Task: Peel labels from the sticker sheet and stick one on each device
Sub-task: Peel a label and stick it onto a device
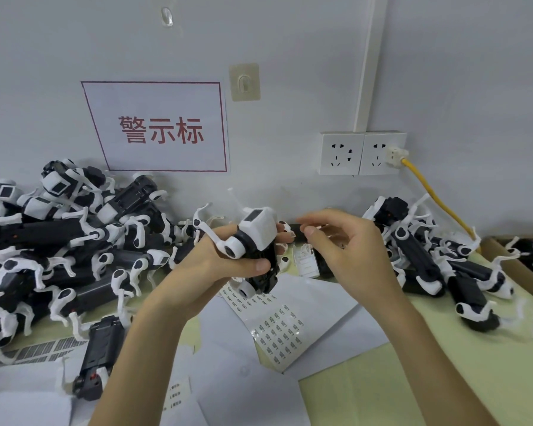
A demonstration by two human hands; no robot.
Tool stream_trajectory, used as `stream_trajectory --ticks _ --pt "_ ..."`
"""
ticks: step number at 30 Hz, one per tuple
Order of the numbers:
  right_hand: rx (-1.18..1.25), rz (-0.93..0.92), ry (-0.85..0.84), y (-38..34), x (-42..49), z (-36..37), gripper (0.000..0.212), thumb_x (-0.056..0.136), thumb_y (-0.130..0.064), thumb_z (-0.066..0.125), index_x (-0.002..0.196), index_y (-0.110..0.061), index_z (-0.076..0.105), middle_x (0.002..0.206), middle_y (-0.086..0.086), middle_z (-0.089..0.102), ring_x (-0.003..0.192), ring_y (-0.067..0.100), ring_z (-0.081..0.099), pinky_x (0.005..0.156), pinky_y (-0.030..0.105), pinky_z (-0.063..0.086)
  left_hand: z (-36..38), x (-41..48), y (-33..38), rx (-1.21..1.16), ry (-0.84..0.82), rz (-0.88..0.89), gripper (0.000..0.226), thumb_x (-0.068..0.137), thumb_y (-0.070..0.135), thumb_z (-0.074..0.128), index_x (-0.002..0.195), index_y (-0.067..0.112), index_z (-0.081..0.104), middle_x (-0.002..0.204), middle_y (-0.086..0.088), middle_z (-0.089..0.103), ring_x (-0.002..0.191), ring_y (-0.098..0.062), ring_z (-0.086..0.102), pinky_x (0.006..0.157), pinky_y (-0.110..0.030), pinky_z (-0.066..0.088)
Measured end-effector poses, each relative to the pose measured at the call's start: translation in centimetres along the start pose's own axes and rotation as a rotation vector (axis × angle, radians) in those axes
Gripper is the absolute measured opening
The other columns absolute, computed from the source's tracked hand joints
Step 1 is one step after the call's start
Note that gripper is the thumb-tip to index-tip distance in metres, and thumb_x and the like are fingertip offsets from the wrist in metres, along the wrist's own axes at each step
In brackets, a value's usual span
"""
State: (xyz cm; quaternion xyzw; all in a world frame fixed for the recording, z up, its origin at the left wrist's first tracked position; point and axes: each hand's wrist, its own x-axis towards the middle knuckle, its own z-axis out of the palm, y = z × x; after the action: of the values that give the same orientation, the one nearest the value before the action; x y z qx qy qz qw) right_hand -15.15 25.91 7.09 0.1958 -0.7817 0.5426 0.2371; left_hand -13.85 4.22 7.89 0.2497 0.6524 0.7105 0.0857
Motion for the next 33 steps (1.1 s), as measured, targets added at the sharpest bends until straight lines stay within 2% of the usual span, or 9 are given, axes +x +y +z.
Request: stream_trajectory --ticks 4,9,11,13,17,21,25,31,33 --pt "-0.063 -0.122 -0.085 0.0 -0.1 -0.2 0.019 0.086 -0.006 0.076 0.092 -0.023 0.080 0.088 -0.013 0.072 0.084 0.011 0.068 0.075 0.016 0.050 -0.2 -0.1 -0.1 0.076 -0.001 -0.042 0.051 0.067 0.017 0.080 0.118 0.017 0.075 0.126 -0.018 0.070 0.122 -0.039 0.062 0.098 -0.037 0.055" --pt "-0.144 -0.128 -0.100 0.7 -0.1 0.0 0.012 0.084 -0.007 0.081 0.090 -0.018 0.081 0.081 -0.016 0.073 0.079 0.010 0.068 0.073 0.013 0.048 -0.2 -0.1 0.0 0.181 0.012 -0.086 0.054 0.065 0.021 0.082 0.116 0.007 0.072 0.120 -0.031 0.064 0.112 -0.046 0.061 0.091 -0.046 0.054" --pt "-0.160 -0.136 -0.115 0.8 -0.1 0.0 0.011 0.084 -0.009 0.082 0.092 -0.017 0.081 0.082 -0.013 0.074 0.078 0.009 0.069 0.073 0.012 0.047 -0.2 -0.1 0.1 0.222 0.007 -0.104 0.048 0.063 0.022 0.082 0.108 0.009 0.073 0.107 -0.025 0.068 0.095 -0.033 0.067 0.082 -0.038 0.055" --pt "-0.166 -0.141 -0.124 0.9 -0.1 0.1 0.011 0.084 -0.014 0.083 0.094 -0.017 0.081 0.083 -0.011 0.073 0.077 0.010 0.068 0.073 0.013 0.048 -0.3 -0.1 0.1 0.227 -0.008 -0.109 0.034 0.065 0.017 0.082 0.099 0.015 0.075 0.096 -0.011 0.070 0.090 -0.019 0.067 0.077 -0.030 0.054" --pt "-0.221 -0.172 -0.122 1.0 0.0 0.1 0.008 0.082 -0.017 0.086 0.086 -0.019 0.080 0.079 -0.012 0.071 0.073 0.011 0.066 0.070 0.023 0.051 -0.3 -0.1 0.2 0.238 -0.009 -0.102 0.028 0.070 0.008 0.078 0.094 0.024 0.078 0.091 -0.003 0.070 0.085 -0.015 0.066 0.070 -0.025 0.053" --pt "-0.232 -0.172 -0.149 1.1 0.0 0.1 0.008 0.081 -0.019 0.085 0.084 -0.019 0.078 0.080 -0.010 0.071 0.074 0.011 0.066 0.072 0.028 0.051 -0.3 -0.2 0.3 0.273 -0.014 -0.127 0.034 0.065 0.017 0.083 0.098 0.019 0.076 0.087 -0.005 0.067 0.081 -0.019 0.064 0.072 -0.034 0.051" --pt "-0.256 -0.178 -0.199 1.2 -0.1 0.1 0.008 0.081 -0.020 0.084 0.083 -0.016 0.077 0.081 -0.007 0.071 0.074 0.010 0.065 0.072 0.026 0.050 -0.4 -0.2 0.2 0.305 -0.017 -0.157 0.030 0.070 0.010 0.081 0.098 0.018 0.074 0.090 -0.012 0.064 0.083 -0.022 0.062 0.074 -0.041 0.049" --pt "-0.296 -0.158 -0.193 1.5 -0.1 0.2 0.013 0.085 -0.022 0.082 0.080 -0.021 0.070 0.076 -0.017 0.063 0.076 0.008 0.063 0.071 0.020 0.045 -0.4 -0.1 0.0 0.250 0.005 -0.143 0.028 0.072 0.010 0.079 0.095 0.025 0.078 0.091 -0.003 0.070 0.085 -0.016 0.066 0.073 -0.028 0.053" --pt "-0.283 -0.161 -0.160 1.5 -0.2 0.3 0.013 0.086 -0.018 0.081 0.079 -0.021 0.070 0.077 -0.017 0.063 0.077 0.009 0.062 0.071 0.022 0.047 -0.4 0.2 -0.2 0.203 0.061 -0.126 0.031 0.074 0.010 0.079 0.104 0.018 0.078 0.103 -0.009 0.075 0.096 -0.022 0.071 0.084 -0.032 0.058"
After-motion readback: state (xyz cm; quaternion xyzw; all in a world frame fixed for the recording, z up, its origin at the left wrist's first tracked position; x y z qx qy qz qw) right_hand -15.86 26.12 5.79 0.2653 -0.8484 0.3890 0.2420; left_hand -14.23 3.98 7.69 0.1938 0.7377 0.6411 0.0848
